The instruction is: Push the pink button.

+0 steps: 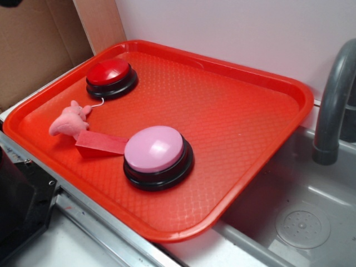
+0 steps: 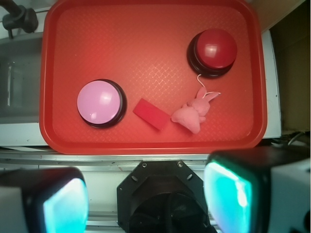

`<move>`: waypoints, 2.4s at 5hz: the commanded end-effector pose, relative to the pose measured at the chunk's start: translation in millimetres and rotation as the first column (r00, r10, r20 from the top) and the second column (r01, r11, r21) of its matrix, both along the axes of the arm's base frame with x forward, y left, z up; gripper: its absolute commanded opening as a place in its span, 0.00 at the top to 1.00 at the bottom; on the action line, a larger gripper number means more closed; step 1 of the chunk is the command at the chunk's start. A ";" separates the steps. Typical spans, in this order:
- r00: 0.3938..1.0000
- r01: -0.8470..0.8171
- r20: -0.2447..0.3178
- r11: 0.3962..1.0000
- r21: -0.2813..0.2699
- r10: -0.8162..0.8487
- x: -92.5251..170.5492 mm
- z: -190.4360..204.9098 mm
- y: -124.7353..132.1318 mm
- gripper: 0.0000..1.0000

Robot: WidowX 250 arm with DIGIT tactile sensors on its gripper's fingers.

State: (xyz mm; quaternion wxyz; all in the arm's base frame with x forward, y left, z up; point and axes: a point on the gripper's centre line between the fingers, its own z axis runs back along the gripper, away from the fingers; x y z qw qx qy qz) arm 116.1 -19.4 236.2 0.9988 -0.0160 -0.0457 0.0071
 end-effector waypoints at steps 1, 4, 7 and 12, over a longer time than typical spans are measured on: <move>1.000 0.000 0.000 1.000 0.000 0.000 0.0 0.0 0.0 0.00; 0.810 0.585 -0.046 0.801 0.128 -0.584 81.0 -84.0 -99.5 0.00; 0.807 0.588 -0.122 0.805 0.083 -0.577 40.0 -136.9 -88.2 0.00; 0.779 0.614 -0.169 0.789 0.009 -0.604 67.4 -185.0 -98.9 0.00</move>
